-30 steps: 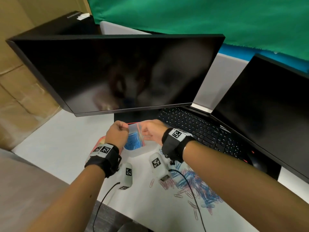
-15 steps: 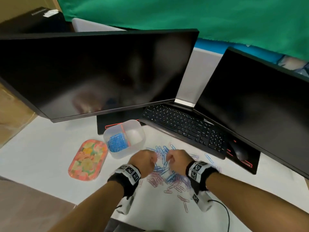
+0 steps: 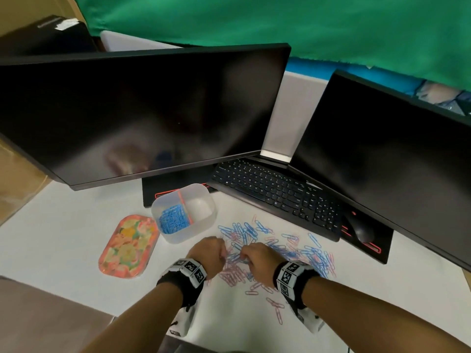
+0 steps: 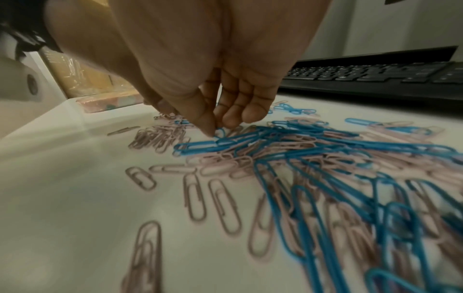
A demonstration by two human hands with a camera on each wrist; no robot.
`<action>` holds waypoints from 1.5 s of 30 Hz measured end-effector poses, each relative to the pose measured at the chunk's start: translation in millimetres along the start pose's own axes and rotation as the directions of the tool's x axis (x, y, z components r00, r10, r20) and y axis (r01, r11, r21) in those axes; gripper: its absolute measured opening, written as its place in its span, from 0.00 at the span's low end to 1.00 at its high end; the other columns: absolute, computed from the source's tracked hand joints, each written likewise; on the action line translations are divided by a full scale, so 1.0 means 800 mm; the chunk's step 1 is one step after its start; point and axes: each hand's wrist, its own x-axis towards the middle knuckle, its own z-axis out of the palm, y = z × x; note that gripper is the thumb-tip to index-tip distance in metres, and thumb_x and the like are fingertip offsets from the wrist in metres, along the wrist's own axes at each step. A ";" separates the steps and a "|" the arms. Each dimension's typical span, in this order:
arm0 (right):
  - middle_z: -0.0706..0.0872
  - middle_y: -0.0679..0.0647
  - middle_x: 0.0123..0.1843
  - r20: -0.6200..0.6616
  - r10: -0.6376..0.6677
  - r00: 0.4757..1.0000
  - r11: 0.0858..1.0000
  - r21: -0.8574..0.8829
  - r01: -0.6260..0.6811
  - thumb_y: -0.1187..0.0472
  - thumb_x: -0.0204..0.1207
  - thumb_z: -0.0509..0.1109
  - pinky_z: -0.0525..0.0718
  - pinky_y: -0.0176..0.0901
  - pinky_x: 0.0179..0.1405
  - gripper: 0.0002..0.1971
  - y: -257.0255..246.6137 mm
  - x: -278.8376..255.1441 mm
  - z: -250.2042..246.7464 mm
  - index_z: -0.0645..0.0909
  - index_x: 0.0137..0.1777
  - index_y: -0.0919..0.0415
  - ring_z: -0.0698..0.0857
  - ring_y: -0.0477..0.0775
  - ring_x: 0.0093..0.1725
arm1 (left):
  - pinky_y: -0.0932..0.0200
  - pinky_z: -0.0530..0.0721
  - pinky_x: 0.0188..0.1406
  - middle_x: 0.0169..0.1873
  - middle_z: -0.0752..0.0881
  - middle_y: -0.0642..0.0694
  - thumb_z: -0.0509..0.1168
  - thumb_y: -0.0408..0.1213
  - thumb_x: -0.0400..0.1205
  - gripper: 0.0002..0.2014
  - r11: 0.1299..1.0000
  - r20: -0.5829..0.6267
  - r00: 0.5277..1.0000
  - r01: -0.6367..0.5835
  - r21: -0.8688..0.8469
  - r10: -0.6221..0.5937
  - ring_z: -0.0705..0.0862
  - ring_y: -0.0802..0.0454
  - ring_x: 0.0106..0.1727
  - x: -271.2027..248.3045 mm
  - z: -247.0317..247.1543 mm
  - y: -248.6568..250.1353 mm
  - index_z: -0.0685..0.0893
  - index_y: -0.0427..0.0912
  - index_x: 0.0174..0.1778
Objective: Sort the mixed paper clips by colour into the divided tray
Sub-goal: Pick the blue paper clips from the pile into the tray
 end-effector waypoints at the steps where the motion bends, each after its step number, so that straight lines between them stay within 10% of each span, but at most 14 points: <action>1: 0.83 0.56 0.53 -0.001 -0.003 1.000 1.000 0.019 0.003 0.73 0.73 0.61 0.82 0.46 0.51 0.17 0.002 -0.002 -0.001 0.80 0.58 0.58 0.81 0.56 0.50 | 0.60 0.79 0.47 0.41 0.82 0.52 0.63 0.35 0.75 0.07 0.999 -0.013 1.000 -0.003 -0.039 0.002 0.83 0.48 0.50 0.000 0.000 -0.001 0.76 0.53 0.34; 8: 0.74 0.42 0.32 -0.023 0.249 0.968 0.864 0.457 -0.212 0.71 0.76 0.60 0.71 0.31 0.30 0.11 0.003 -0.007 -0.017 0.81 0.48 0.57 0.73 0.41 0.30 | 0.69 0.78 0.36 0.29 0.83 0.55 0.60 0.27 0.76 0.19 0.936 -0.038 0.999 0.008 -0.353 -0.023 0.80 0.58 0.32 -0.001 -0.009 -0.003 0.82 0.60 0.51; 14: 0.76 0.59 0.24 0.115 0.440 0.890 0.364 0.884 -0.294 0.75 0.71 0.54 0.70 0.40 0.24 0.10 0.004 0.004 -0.038 0.75 0.35 0.64 0.75 0.55 0.24 | 0.61 0.82 0.27 0.26 0.80 0.40 0.52 0.18 0.77 0.15 0.328 0.169 0.967 0.226 -0.917 -0.193 0.78 0.50 0.23 0.004 -0.026 0.014 0.83 0.33 0.35; 17: 0.75 0.61 0.29 0.109 0.477 0.872 0.369 0.876 -0.311 0.72 0.70 0.57 0.67 0.41 0.25 0.07 0.009 0.012 -0.040 0.74 0.35 0.63 0.72 0.54 0.25 | 0.57 0.81 0.31 0.27 0.77 0.40 0.49 0.22 0.76 0.13 0.150 0.205 0.954 0.240 -0.959 -0.219 0.78 0.49 0.22 0.007 -0.025 0.018 0.76 0.35 0.32; 20: 0.78 0.54 0.33 0.027 0.499 0.866 0.588 0.724 -0.362 0.67 0.74 0.61 0.71 0.40 0.32 0.04 0.014 0.017 -0.036 0.77 0.40 0.59 0.74 0.52 0.29 | 0.58 0.77 0.29 0.26 0.76 0.42 0.50 0.25 0.78 0.12 0.052 0.243 0.939 0.263 -0.963 -0.244 0.76 0.47 0.23 0.010 -0.022 0.023 0.75 0.38 0.33; 26: 0.81 0.51 0.56 -0.095 0.175 0.980 0.979 0.121 -0.163 0.70 0.72 0.63 0.79 0.42 0.59 0.16 0.017 0.015 -0.023 0.80 0.56 0.55 0.78 0.52 0.57 | 0.57 0.69 0.27 0.23 0.73 0.45 0.64 0.36 0.82 0.11 0.424 0.151 0.977 0.202 -0.883 -0.150 0.70 0.50 0.24 0.023 -0.009 0.027 0.74 0.39 0.34; 28: 0.82 0.53 0.59 -0.101 0.092 0.991 0.995 0.036 -0.089 0.71 0.72 0.64 0.76 0.43 0.64 0.19 0.018 0.019 -0.021 0.80 0.62 0.58 0.76 0.53 0.62 | 0.58 0.69 0.28 0.21 0.73 0.46 0.65 0.42 0.82 0.17 0.491 0.142 0.980 0.192 -0.850 -0.138 0.70 0.50 0.24 0.029 -0.006 0.028 0.72 0.42 0.28; 34: 0.85 0.59 0.55 -0.062 -0.047 0.997 0.996 -0.076 0.043 0.75 0.71 0.62 0.79 0.53 0.59 0.18 0.017 0.024 -0.023 0.84 0.58 0.64 0.78 0.59 0.57 | 0.62 0.65 0.24 0.22 0.69 0.44 0.54 0.32 0.86 0.18 0.329 0.172 0.962 0.236 -0.914 -0.212 0.67 0.51 0.21 0.037 -0.016 0.040 0.72 0.39 0.28; 39: 0.86 0.57 0.49 -0.042 -0.045 0.998 0.998 -0.052 0.043 0.77 0.67 0.62 0.82 0.51 0.52 0.16 0.021 0.027 -0.019 0.84 0.49 0.61 0.80 0.58 0.53 | 0.61 0.72 0.33 0.29 0.81 0.52 0.64 0.40 0.80 0.07 0.841 -0.017 0.988 0.124 -0.526 -0.156 0.79 0.53 0.33 0.038 -0.012 0.036 0.81 0.48 0.35; 45: 0.84 0.57 0.48 -0.026 0.016 1.000 0.999 -0.048 -0.017 0.76 0.66 0.64 0.84 0.49 0.47 0.14 0.021 0.028 -0.023 0.79 0.47 0.58 0.82 0.58 0.47 | 0.59 0.81 0.53 0.54 0.83 0.49 0.61 0.31 0.78 0.16 0.982 0.017 0.983 -0.182 0.050 0.181 0.83 0.50 0.55 0.038 -0.002 0.027 0.85 0.52 0.56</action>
